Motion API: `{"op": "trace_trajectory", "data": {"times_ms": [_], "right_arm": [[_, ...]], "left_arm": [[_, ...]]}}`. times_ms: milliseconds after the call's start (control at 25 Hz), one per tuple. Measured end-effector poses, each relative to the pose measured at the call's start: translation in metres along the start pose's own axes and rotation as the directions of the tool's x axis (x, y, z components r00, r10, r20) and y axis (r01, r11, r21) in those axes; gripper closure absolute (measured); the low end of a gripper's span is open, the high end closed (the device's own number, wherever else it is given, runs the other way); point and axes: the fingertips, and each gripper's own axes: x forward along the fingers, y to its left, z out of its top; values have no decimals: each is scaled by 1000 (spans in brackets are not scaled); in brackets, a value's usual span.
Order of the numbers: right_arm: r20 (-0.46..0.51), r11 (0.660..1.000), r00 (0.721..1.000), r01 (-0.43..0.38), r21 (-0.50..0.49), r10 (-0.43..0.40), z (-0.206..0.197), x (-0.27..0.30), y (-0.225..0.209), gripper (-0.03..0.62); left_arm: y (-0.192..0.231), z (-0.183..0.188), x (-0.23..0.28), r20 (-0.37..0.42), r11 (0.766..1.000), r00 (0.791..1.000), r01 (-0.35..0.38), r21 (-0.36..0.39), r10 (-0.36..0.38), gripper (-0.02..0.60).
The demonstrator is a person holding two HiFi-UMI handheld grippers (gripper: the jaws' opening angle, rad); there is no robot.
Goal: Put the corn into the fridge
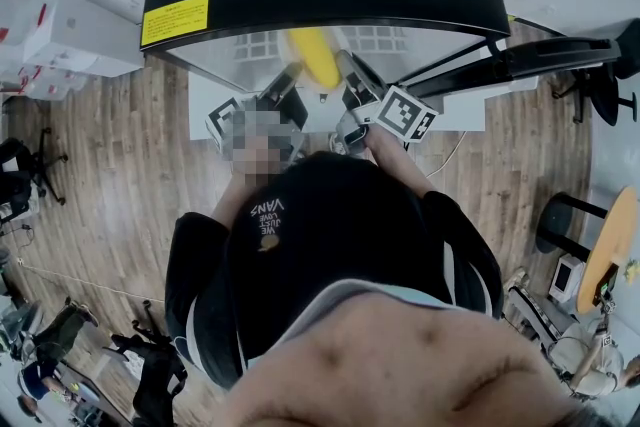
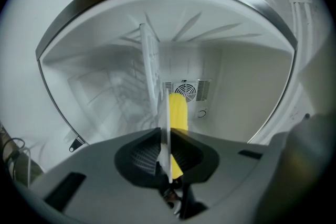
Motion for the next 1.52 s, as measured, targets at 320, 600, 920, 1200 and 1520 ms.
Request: {"op": "trace_trajectory", "data": {"times_ms": [320,600,920,1200,1520], "right_arm": [[12,1000,1000,5,-8,-5,4,-6,-3,505],[27,997,1000,-7,-82,9,10,-16,2,478],[9,965,1000,-13,-261,16,8,-27,13,452],[-19,907,1000,-11,-422,3,-2,-35,19,431],[-61,817,998,-15,-577,-25,-17,-41,26,426]], "left_arm": [[0,2,2,17,1000,1000,-4,-13,4,548],[0,2,4,44,1000,999,-3,-31,5,548],[-1,4,6,63,999,998,3,-44,0,548],[0,4,8,64,999,998,0,-47,3,546],[-1,5,7,63,999,998,1,-41,1,546]]}}
